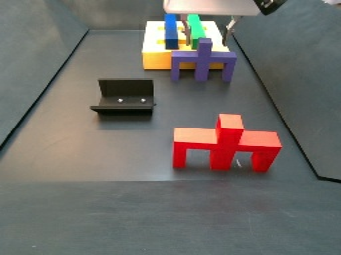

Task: Pick up the purple object. Move up. Move to above the board. Insert the purple object.
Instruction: Pick up the purple object.

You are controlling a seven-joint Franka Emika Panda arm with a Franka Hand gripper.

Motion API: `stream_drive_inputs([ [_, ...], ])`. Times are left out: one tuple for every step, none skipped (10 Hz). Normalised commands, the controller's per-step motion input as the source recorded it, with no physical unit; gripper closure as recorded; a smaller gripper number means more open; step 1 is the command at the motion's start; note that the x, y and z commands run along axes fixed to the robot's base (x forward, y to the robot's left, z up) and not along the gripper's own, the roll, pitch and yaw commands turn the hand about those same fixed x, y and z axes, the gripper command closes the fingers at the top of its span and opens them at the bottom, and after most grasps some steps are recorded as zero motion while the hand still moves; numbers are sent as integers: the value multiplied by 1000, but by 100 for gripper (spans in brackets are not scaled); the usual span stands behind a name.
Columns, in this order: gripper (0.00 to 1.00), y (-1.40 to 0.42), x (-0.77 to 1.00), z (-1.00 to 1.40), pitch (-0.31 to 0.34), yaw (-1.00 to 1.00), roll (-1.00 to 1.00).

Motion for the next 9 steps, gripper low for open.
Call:
stream_drive_inputs([
  [0,0,-57,-186,-39,-171,4],
  [0,0,-40,-86,0,-226,26],
  [0,0,0,0,0,-174,3],
  [0,0,0,0,0,-83,0],
  [0,0,-43,0,0,-14,0],
  [0,0,-126,0,0,0,0],
  [0,0,-37,0,-26,109,-13],
  [0,0,0,0,-14,291,0],
  [0,0,0,0,-4,280,0],
])
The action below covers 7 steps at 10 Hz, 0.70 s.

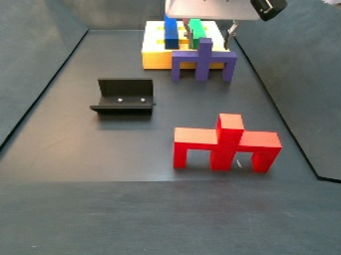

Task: Pick up the purple object. Move up. Move to above the board. Insert the purple object.
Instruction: Pick up the purple object.

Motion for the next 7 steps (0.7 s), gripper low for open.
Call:
stream_drive_inputs([
  [0,0,0,0,0,214,0],
  [0,0,0,0,0,14,0],
  [0,0,0,-103,0,0,0],
  [0,0,0,-20,0,0,0],
  [0,-9,-3,-20,0,0,0],
  [0,-131,-240,0,-139,0,73],
  [100,0,0,0,0,0,0],
])
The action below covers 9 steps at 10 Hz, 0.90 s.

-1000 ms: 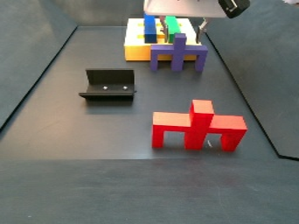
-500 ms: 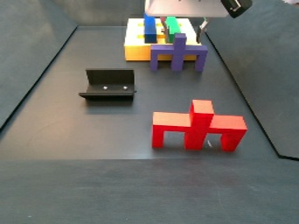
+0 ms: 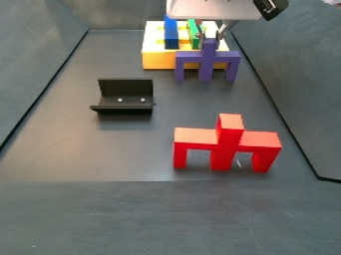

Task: Pick up the purple object. Move up. Move to above the board. Insert the purple object.
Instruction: Pick up the purple object.

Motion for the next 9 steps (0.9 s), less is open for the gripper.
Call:
stream_drive_inputs([
  [100,0,0,0,0,0,0],
  [100,0,0,0,0,0,0],
  [100,0,0,0,0,0,0],
  [100,0,0,0,0,0,0],
  [100,0,0,0,0,0,0],
  [100,0,0,0,0,0,0],
  [100,0,0,0,0,0,0],
  [100,0,0,0,0,0,0],
  [100,0,0,0,0,0,0],
])
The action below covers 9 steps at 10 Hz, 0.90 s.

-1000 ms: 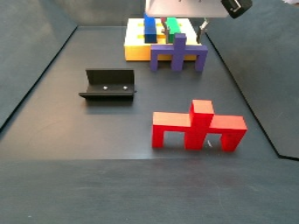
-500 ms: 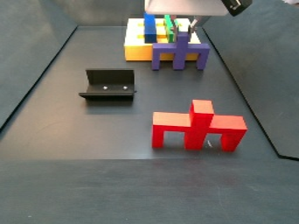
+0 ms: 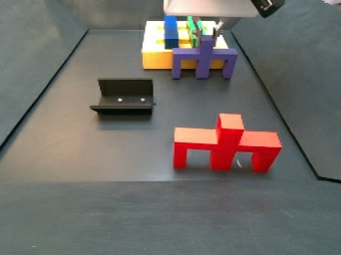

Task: Pick up the purple object. Move up. Move to above the board. Insert the purple object.
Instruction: Pick up the purple object, then move up.

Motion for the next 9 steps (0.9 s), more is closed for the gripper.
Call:
stream_drive_inputs([
  [100,0,0,0,0,0,0],
  [100,0,0,0,0,0,0],
  [100,0,0,0,0,0,0],
  [100,0,0,0,0,0,0],
  [100,0,0,0,0,0,0],
  [100,0,0,0,0,0,0],
  [100,0,0,833,0,0,0],
  [100,-62,-40,757,44,30,-36],
  [100,-64,-57,473,71,32,-86],
])
